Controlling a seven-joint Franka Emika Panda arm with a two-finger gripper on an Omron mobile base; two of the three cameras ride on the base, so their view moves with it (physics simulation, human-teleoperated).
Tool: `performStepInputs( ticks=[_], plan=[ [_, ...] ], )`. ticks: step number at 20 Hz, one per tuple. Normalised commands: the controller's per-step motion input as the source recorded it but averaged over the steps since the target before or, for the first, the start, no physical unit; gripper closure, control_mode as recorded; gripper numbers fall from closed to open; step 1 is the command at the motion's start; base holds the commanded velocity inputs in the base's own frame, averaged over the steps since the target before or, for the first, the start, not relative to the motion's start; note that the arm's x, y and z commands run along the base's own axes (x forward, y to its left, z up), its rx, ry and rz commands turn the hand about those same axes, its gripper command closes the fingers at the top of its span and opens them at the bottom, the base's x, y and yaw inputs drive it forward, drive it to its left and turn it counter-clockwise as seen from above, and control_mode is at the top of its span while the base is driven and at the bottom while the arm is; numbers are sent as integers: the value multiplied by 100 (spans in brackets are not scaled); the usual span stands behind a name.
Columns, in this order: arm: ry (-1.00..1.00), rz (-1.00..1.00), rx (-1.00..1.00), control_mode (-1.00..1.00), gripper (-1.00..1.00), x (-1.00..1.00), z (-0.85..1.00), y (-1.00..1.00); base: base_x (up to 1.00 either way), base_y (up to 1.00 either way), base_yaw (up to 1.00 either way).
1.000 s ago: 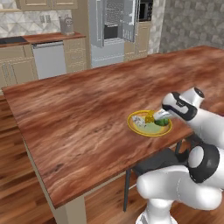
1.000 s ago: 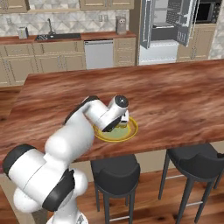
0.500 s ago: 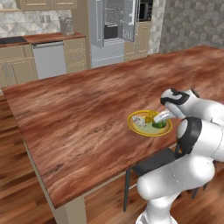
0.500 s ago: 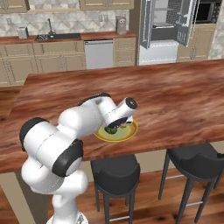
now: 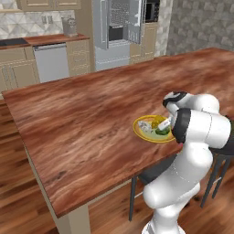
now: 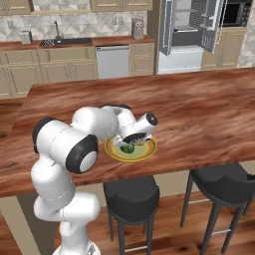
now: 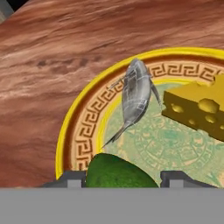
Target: Take the cheese, fish, and avocado from the fridge and place them on the plate on the dining counter to create an appetizer plate.
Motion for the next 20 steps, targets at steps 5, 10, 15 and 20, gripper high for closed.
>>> performStepInputs(
  ticks=[5,10,15,20],
  plan=[
    [-8,3,0,-100,100,25,-21,0,0,0,0],
    [-8,0,0,-100,100,0,-33,0,0,0,0],
    [-3,0,0,-100,100,20,-23,0,0,0,0],
    [0,0,0,-100,100,30,-17,0,0,0,0]
  ],
)
